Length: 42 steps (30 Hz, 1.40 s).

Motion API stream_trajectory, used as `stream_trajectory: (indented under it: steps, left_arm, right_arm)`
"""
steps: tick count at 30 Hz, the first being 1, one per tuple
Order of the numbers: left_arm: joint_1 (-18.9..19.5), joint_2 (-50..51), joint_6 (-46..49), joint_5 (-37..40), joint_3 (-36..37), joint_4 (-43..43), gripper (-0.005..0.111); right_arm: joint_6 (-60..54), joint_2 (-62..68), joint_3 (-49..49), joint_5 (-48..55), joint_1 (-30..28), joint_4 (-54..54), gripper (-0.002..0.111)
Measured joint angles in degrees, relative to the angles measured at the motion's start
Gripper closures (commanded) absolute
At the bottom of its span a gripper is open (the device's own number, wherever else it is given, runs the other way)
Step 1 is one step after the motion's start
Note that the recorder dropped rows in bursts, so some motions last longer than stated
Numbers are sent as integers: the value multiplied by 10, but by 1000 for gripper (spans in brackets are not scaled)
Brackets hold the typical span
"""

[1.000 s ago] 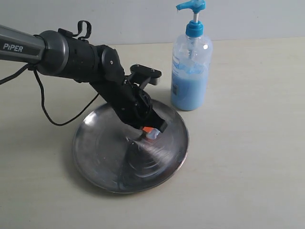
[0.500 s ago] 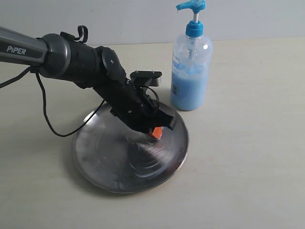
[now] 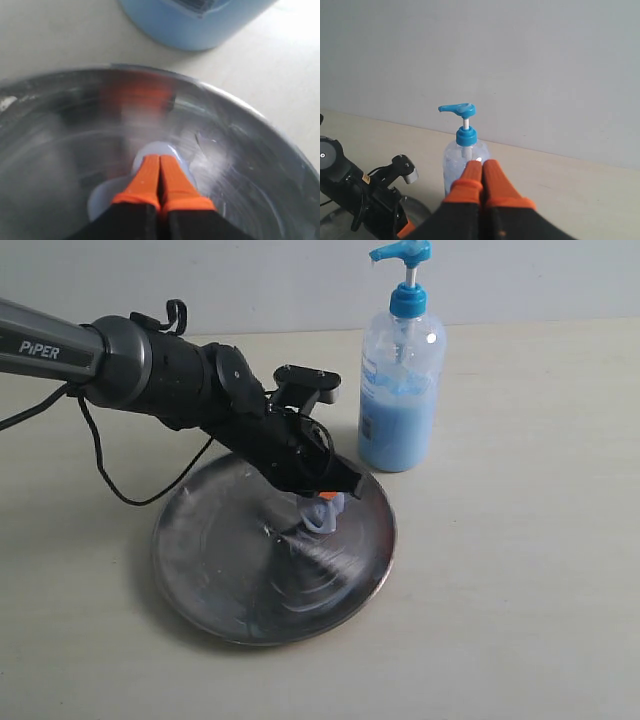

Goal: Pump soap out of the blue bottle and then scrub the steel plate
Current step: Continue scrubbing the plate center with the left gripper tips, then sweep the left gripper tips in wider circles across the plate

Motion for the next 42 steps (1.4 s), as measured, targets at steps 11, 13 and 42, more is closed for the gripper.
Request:
stream_trajectory:
  steps: [11, 13, 42]
  left_arm:
    - [0, -1, 24, 23, -1, 130, 107]
    - [0, -3, 24, 45, -2, 138, 107]
    - [0, 12, 54, -26, 0, -38, 107]
  right_arm:
    - [0, 0, 0, 0, 0, 0, 108]
    - [0, 0, 0, 0, 0, 0, 108]
    - [1, 0, 0, 2, 0, 0, 108]
